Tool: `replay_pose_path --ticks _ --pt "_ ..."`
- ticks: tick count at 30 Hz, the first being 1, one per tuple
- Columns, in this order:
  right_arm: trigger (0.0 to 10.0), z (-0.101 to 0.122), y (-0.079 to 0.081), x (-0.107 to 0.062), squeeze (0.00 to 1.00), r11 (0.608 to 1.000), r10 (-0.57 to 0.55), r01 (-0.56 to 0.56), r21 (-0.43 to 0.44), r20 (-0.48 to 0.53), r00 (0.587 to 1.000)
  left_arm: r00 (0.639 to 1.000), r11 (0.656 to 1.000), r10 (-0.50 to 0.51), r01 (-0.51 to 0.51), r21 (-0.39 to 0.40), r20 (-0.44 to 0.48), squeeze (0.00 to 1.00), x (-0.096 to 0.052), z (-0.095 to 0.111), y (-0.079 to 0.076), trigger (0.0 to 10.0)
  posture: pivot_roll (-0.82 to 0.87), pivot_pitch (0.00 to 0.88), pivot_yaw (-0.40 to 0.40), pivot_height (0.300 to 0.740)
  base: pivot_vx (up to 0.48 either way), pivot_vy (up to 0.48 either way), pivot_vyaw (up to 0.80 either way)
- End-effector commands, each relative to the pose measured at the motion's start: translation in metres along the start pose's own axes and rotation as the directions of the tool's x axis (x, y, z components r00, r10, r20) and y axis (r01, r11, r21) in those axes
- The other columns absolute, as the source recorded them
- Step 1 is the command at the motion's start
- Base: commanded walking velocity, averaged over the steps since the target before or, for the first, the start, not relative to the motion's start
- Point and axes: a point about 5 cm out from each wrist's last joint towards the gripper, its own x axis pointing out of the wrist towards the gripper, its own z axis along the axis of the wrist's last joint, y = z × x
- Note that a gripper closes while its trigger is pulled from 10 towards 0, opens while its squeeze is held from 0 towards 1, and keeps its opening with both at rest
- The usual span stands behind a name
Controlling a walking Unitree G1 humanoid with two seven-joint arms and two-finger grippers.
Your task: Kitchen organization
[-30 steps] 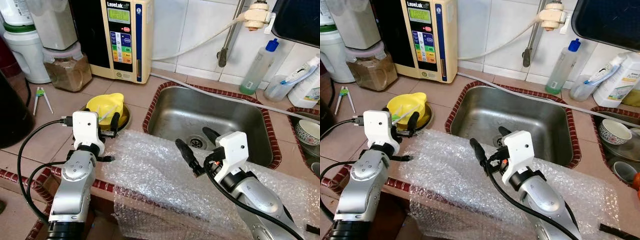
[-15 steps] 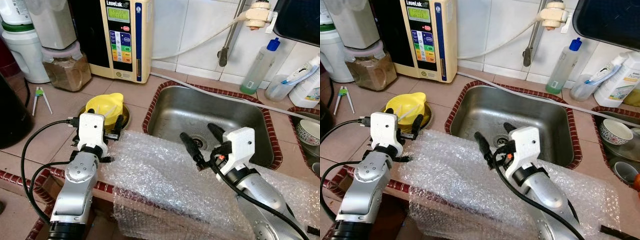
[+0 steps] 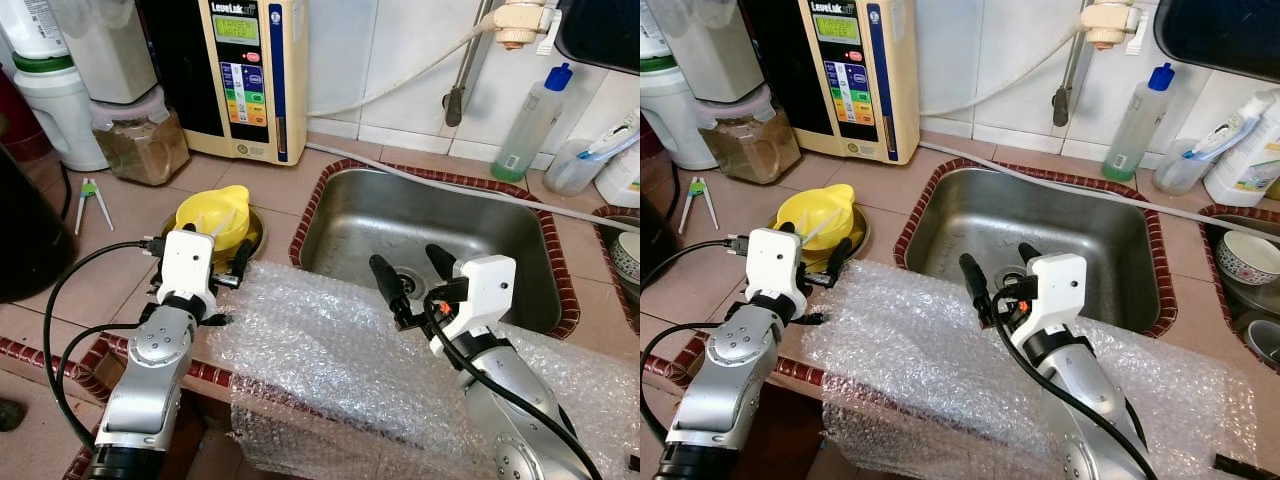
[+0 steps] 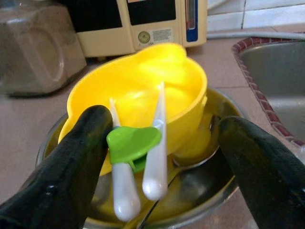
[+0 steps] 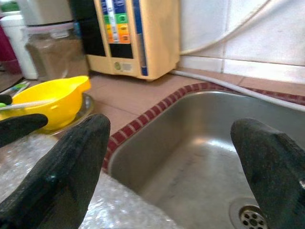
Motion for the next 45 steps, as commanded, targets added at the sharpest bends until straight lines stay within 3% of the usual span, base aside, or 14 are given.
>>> replay_pose_path --ticks 1,4,15,31,45 --pt "10.0 0.001 0.005 0.0 0.0 0.998 0.056 -0.056 0.011 -0.004 0.998 1.0 1.0 -0.02 0.02 -0.005 -0.014 0.0 -0.002 -0.002 -0.004 0.0 0.02 0.07 -0.001 0.74 0.0 0.0 0.0" --pt "10.0 0.003 0.013 -0.002 0.0 0.99 0.143 -0.143 0.015 -0.002 0.99 1.0 1.0 -0.016 0.016 -0.01 -0.011 0.0 -0.002 -0.001 -0.005 0.0 0.02 0.072 -0.011 0.74 0.0 0.0 0.0" --pt "10.0 0.009 0.02 -0.002 0.0 0.977 0.212 -0.213 0.027 0.026 0.977 0.999 0.999 0.031 -0.031 0.012 0.033 0.0 -0.001 0.007 0.002 0.0 0.03 0.076 -0.014 0.74 0.0 0.0 0.0" --pt "10.0 0.015 0.027 -0.008 0.0 0.933 0.338 -0.34 0.119 0.037 0.94 0.997 0.998 0.059 -0.06 0.022 0.044 0.0 -0.002 0.008 0.003 0.0 0.02 0.075 -0.028 0.74 0.0 0.0 0.0" --pt "10.0 0.016 0.036 -0.015 0.0 0.857 0.462 -0.459 0.236 0.046 0.886 0.988 0.991 0.116 -0.122 0.058 0.101 0.0 -0.002 0.016 0.01 0.0 0.02 0.07 -0.035 0.74 0.0 0.0 0.0"
